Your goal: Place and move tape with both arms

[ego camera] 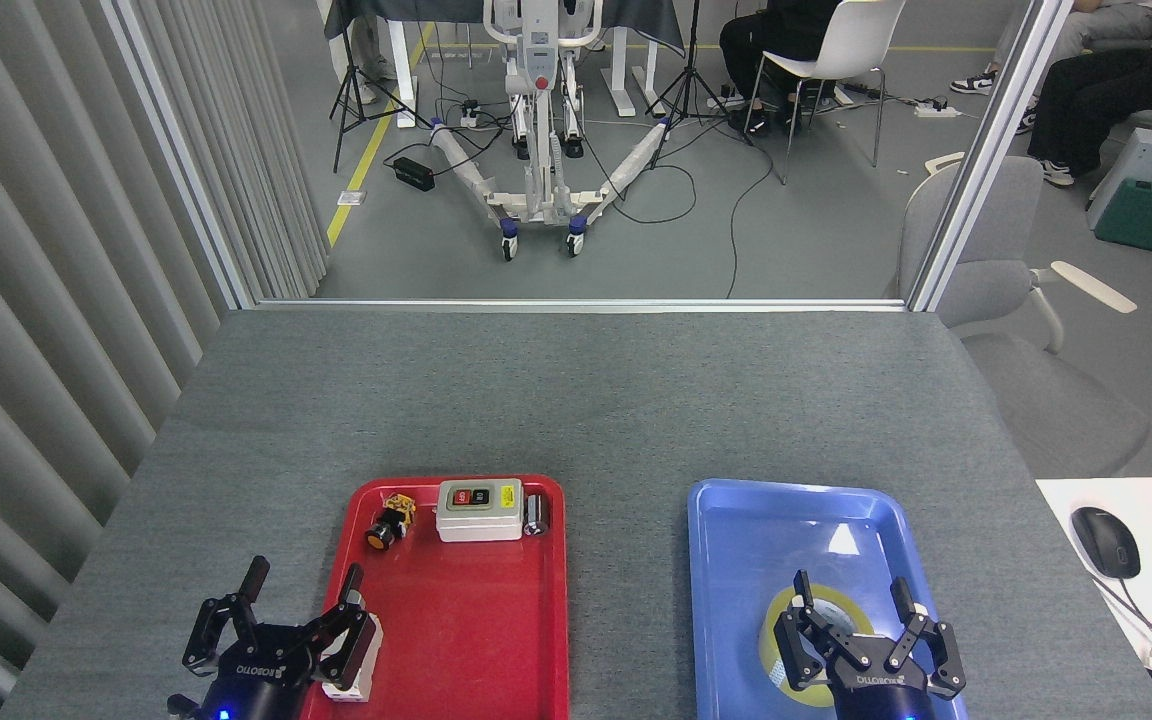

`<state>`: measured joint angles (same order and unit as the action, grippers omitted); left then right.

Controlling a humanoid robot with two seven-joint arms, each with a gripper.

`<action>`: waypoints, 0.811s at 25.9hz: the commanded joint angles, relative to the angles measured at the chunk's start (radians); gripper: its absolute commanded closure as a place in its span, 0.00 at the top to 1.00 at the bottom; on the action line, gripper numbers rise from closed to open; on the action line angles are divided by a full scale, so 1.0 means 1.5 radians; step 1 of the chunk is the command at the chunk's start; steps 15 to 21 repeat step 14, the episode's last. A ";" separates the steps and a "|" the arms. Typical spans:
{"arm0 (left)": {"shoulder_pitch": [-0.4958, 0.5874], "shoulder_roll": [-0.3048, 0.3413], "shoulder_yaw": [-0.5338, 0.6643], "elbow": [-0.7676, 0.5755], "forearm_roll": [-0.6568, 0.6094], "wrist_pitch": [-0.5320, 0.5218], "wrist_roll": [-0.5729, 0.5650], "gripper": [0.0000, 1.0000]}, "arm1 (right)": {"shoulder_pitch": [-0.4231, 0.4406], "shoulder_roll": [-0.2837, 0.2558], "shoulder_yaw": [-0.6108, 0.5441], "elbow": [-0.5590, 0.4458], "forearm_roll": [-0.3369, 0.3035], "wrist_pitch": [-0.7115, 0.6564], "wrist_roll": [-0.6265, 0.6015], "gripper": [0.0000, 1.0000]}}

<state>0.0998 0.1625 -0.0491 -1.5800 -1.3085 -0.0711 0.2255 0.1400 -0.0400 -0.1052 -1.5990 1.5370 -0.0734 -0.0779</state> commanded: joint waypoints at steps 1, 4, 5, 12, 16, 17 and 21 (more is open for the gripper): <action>0.001 0.000 0.000 0.002 0.000 0.000 0.001 1.00 | 0.005 0.000 0.004 -0.001 -0.002 -0.001 -0.001 1.00; 0.001 0.000 -0.001 0.006 0.000 0.001 0.001 1.00 | 0.008 0.000 0.007 -0.002 -0.002 -0.001 -0.001 1.00; 0.001 0.000 -0.001 0.007 0.000 0.002 0.000 1.00 | 0.010 0.000 0.007 -0.002 -0.002 -0.002 -0.001 1.00; 0.001 0.000 -0.002 0.007 0.000 0.004 0.000 1.00 | 0.010 -0.001 0.007 -0.005 -0.004 -0.002 -0.002 1.00; 0.001 0.001 -0.002 0.007 0.000 0.005 0.000 1.00 | 0.010 -0.001 0.007 -0.005 -0.004 -0.002 -0.001 1.00; 0.001 0.001 -0.002 0.007 0.000 0.005 0.000 1.00 | 0.010 -0.001 0.007 -0.005 -0.004 -0.002 -0.001 1.00; 0.001 0.001 -0.002 0.007 0.000 0.005 0.000 1.00 | 0.010 -0.001 0.007 -0.005 -0.004 -0.002 -0.001 1.00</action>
